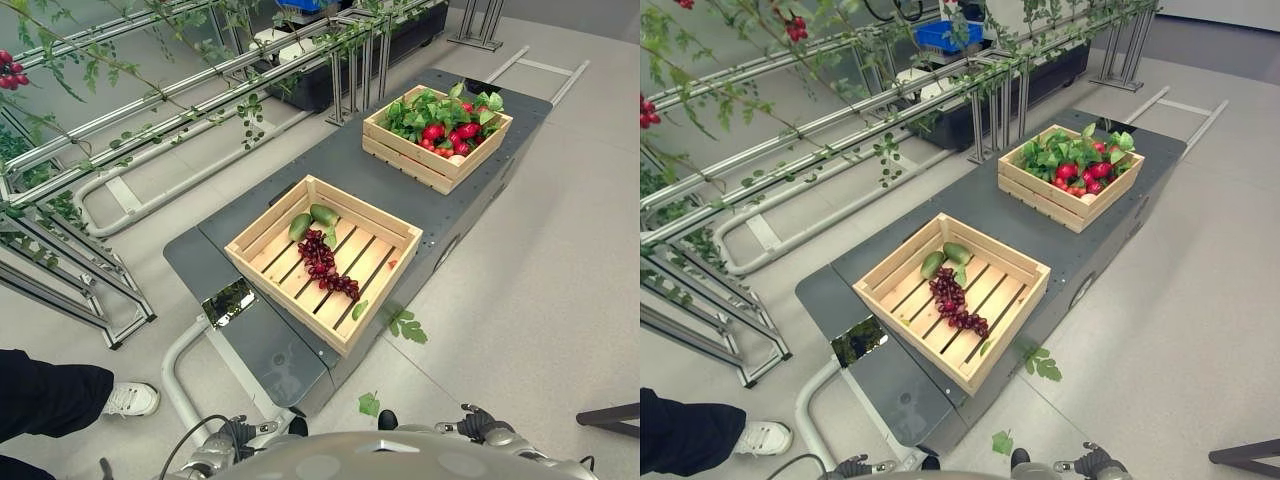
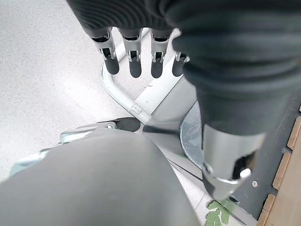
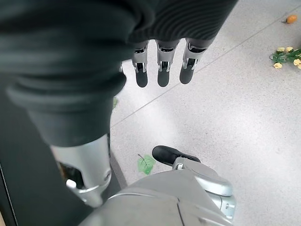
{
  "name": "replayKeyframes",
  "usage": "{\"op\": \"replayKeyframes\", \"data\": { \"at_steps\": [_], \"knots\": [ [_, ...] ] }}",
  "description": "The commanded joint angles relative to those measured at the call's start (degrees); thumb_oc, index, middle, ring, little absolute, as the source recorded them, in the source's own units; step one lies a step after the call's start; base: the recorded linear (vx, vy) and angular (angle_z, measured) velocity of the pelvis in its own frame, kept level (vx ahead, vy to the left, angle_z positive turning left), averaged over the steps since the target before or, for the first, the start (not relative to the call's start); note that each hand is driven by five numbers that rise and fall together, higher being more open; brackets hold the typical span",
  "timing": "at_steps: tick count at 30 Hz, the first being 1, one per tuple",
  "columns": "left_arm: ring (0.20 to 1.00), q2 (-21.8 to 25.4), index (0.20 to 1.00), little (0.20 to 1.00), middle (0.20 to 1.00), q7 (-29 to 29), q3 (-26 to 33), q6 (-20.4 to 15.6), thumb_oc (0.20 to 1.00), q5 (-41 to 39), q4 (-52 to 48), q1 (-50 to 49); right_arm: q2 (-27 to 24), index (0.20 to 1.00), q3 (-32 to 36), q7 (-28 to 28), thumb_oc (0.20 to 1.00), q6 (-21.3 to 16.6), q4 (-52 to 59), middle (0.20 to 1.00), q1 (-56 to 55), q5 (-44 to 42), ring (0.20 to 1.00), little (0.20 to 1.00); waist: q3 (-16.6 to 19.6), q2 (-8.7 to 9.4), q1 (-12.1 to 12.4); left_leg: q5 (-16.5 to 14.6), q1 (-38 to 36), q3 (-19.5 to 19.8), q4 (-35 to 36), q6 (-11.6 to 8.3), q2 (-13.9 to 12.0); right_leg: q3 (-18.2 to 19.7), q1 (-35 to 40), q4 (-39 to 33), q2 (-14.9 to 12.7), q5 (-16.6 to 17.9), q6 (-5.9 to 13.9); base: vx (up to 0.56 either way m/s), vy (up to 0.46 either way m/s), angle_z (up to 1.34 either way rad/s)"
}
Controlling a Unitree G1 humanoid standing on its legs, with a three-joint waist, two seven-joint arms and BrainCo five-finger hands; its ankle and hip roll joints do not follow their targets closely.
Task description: Pick up the fruits from the basket on one side to the basket on the other side
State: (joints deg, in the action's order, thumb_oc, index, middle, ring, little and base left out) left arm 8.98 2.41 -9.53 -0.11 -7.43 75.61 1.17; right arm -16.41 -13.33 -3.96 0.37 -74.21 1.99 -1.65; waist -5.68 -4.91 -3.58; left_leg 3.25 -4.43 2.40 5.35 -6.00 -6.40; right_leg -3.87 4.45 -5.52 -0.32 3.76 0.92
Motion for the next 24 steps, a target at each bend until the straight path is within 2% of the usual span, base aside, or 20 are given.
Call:
{"op": "replayKeyframes", "data": {
  "at_steps": [1,14,24],
  "knots": [
    [1.000,1.5,1.000,1.000,1.000,0.6,0.8,0.4,1.000,3.0,2.8,4.8,2.1,1.000,-1.6,0.1,1.000,-0.1,-0.3,1.000,3.5,0.9,1.000,1.000,-2.1,5.53,0.6,-8.4,-5.6,-2.8,-0.4,1.91,4.1,0.9,1.4,0.5,-4.9,-5.6,5.40,0.00,0.000,0.00],
    [1.000,1.4,1.000,1.000,1.000,0.7,1.1,0.3,1.000,2.5,2.8,4.4,2.4,1.000,-1.6,0.3,1.000,-0.1,-0.2,1.000,3.2,1.0,1.000,1.000,-1.9,5.49,0.7,-8.9,-6.3,-2.7,-0.4,2.05,4.2,0.7,2.1,0.5,-4.8,-5.9,5.33,0.00,0.000,0.00],
    [1.000,3.4,1.000,1.000,1.000,2.4,2.0,-2.5,1.000,-4.7,-5.9,5.0,1.2,1.000,-0.5,-1.6,1.000,-0.9,1.9,1.000,2.6,0.4,1.000,1.000,-3.7,5.12,0.8,-8.4,-5.7,-2.3,-0.4,1.95,4.2,0.4,1.7,0.5,-5.1,-5.7,5.51,-0.01,0.003,0.01]
  ]
}}
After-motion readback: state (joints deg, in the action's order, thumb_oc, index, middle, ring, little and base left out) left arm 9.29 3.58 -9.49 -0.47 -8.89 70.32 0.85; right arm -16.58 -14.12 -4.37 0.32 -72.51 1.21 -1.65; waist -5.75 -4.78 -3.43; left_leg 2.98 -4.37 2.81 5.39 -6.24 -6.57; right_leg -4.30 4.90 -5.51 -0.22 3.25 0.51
